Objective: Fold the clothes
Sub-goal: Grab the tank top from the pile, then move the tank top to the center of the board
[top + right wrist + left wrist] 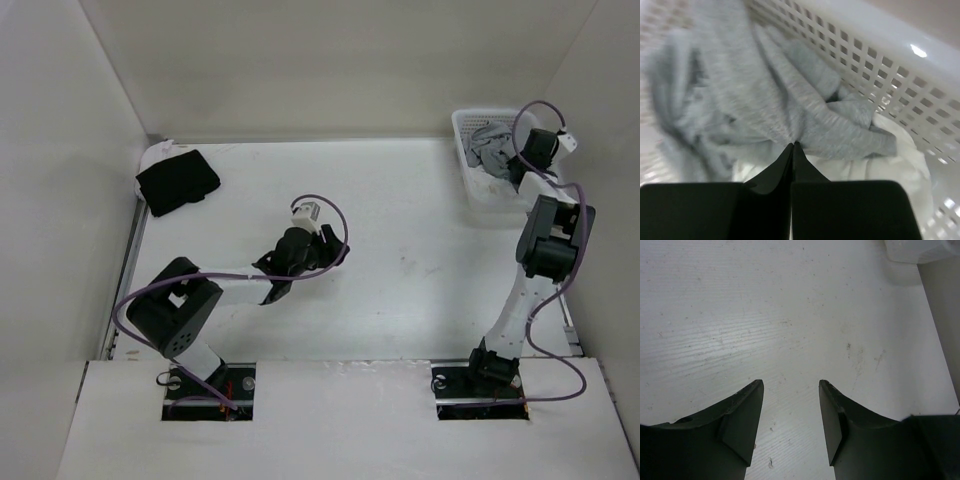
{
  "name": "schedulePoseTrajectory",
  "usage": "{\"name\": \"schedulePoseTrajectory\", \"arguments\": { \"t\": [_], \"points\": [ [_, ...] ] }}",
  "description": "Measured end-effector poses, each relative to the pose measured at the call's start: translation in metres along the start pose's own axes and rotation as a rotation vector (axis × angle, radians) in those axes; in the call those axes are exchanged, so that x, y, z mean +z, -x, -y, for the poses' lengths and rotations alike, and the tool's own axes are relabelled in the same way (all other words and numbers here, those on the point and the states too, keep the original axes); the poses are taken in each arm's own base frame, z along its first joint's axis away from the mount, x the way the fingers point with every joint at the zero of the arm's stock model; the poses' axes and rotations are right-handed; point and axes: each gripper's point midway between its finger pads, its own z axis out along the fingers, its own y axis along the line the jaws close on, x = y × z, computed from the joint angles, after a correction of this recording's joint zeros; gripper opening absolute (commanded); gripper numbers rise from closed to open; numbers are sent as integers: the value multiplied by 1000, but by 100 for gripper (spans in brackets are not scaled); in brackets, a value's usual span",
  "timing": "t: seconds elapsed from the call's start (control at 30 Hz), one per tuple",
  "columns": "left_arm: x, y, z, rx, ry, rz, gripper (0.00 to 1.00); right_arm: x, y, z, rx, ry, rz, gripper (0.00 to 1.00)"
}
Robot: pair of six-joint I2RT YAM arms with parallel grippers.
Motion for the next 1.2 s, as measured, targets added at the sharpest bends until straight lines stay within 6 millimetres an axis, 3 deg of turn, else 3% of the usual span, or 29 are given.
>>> {"name": "schedulePoseTrajectory", "arguments": {
  "t": [0.13,0.2,0.23,0.3,0.43,0.47,0.57,0.7,0.8,0.87,0.9,0.97,1.03,1.13,1.2],
  "points": [
    [0,1,1,-5,-2,2,46,-55,62,-37,45,130,139,0],
    [0,1,1,-9,-3,2,46,-91,104,-64,73,216,235,0],
    [0,1,2,-13,-3,3,46,-123,131,-82,94,284,298,0],
    [-3,5,4,-18,-11,13,46,-168,158,-103,119,379,366,0],
    [-17,29,5,-43,-23,71,47,-260,176,-148,153,594,406,0],
    [-19,35,4,-50,-23,88,47,-301,181,-169,161,693,416,0],
    [-31,61,-2,-85,-19,156,47,-384,187,-204,171,886,433,0],
    [-48,97,-16,-133,2,252,47,-550,223,-248,223,1262,507,1],
    [-65,116,-30,-172,38,299,48,-620,238,-256,249,1422,537,1],
    [-81,133,-42,-198,64,358,50,-649,236,-259,254,1505,529,2],
    [-89,141,-47,-211,74,389,50,-656,230,-261,253,1534,514,2],
    [-100,148,-54,-229,89,429,50,-647,204,-267,240,1547,452,3],
    [-119,147,-75,-267,138,471,50,-615,157,-278,216,1527,347,3],
    [-134,141,-102,-312,215,492,50,-535,58,-321,158,1452,80,2],
    [-138,137,-111,-330,244,490,50,-489,3,-342,127,1391,-59,2]
  ]
}}
